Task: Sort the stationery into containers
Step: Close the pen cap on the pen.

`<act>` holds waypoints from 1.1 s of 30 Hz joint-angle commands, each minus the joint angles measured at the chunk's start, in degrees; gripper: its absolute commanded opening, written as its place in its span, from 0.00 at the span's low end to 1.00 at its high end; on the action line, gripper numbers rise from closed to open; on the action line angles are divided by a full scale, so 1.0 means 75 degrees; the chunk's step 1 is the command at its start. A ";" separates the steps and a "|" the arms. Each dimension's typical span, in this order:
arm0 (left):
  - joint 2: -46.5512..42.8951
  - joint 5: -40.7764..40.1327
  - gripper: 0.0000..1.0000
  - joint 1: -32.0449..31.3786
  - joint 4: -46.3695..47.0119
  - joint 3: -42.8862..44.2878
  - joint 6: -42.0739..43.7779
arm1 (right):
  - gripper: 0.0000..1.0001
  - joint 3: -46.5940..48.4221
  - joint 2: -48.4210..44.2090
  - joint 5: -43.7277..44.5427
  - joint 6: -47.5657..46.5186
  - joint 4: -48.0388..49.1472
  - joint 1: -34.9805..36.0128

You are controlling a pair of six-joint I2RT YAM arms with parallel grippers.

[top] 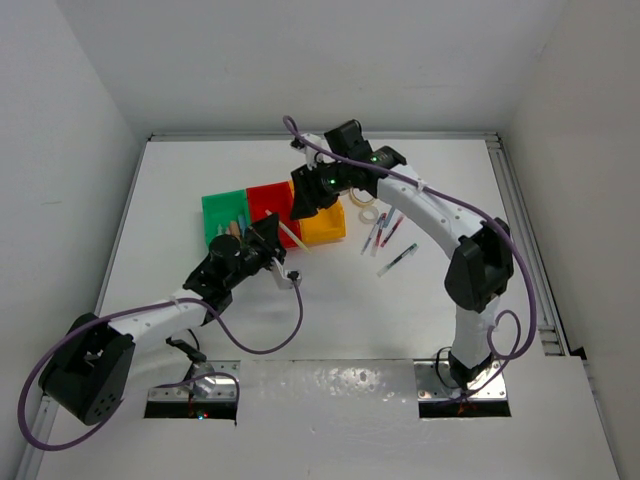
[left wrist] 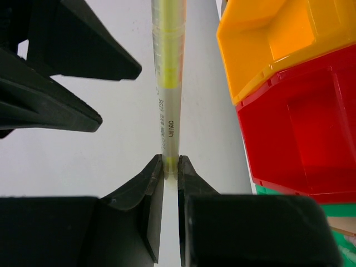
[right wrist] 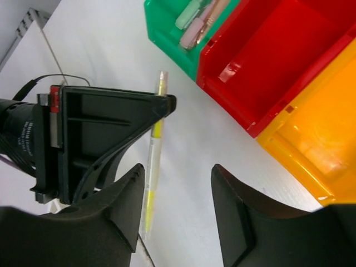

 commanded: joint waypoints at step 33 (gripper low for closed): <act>0.0433 -0.0235 0.00 -0.0160 -0.3263 0.2554 -0.6307 | 0.69 -0.1801 -0.2932 0.1917 0.0991 0.2948 -0.1072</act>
